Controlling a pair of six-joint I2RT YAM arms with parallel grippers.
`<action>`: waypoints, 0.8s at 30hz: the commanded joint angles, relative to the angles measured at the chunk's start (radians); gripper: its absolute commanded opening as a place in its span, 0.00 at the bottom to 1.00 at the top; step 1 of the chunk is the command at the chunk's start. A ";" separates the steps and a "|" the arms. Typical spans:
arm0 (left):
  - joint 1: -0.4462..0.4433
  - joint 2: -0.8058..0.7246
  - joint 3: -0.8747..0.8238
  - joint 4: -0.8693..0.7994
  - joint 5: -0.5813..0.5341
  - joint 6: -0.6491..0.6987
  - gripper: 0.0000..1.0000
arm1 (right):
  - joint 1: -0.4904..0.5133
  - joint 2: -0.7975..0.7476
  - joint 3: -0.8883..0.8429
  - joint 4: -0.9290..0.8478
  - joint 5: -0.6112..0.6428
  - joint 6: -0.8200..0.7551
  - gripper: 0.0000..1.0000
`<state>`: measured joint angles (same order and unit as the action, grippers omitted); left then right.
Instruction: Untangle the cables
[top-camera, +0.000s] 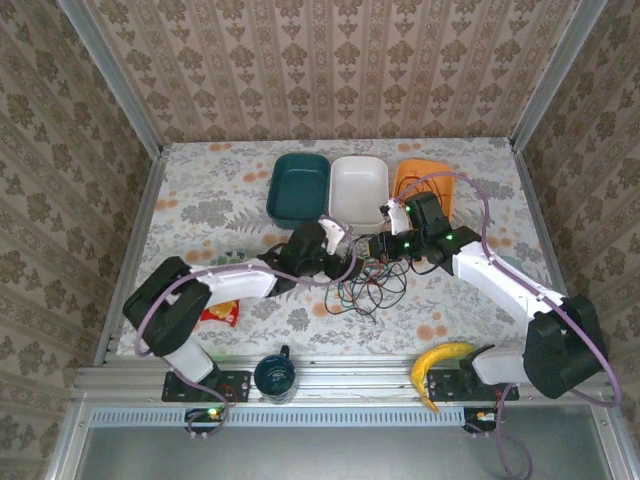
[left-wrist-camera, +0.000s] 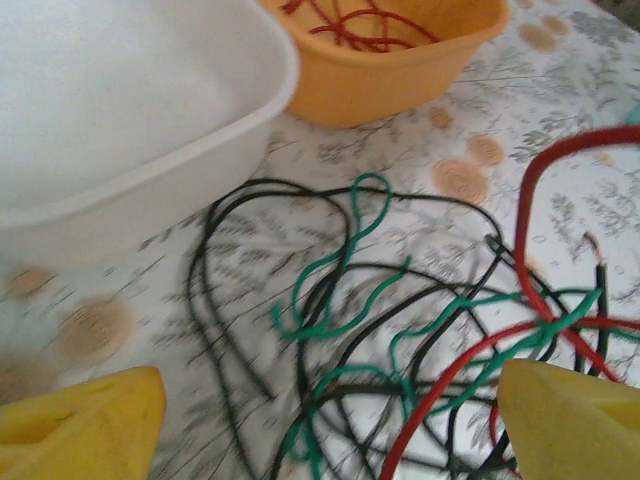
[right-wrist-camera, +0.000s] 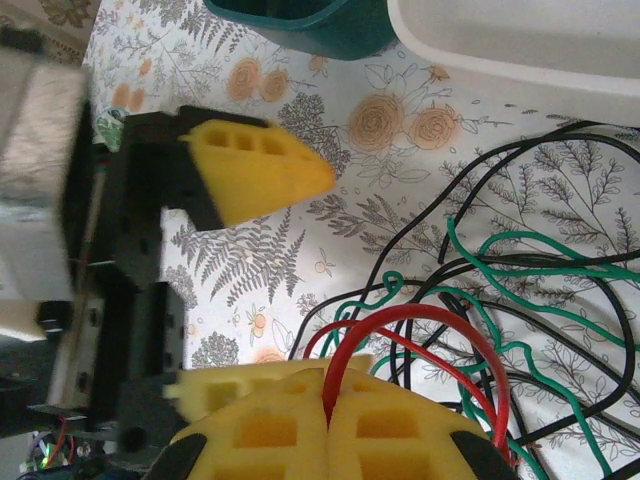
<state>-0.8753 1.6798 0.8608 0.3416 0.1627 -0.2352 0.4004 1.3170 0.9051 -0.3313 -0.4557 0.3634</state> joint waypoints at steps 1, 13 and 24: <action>-0.013 0.070 0.067 0.024 0.090 0.027 0.85 | -0.009 -0.052 -0.004 0.026 -0.012 0.034 0.03; -0.011 0.255 0.076 0.040 -0.048 -0.028 0.71 | -0.114 -0.266 -0.098 0.231 0.033 0.224 0.03; -0.012 0.281 0.049 0.003 -0.114 -0.024 0.69 | -0.129 -0.436 0.006 0.151 0.289 0.091 0.03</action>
<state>-0.8906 1.9331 0.9417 0.3985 0.0925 -0.2501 0.2790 0.9203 0.8375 -0.1726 -0.2840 0.5236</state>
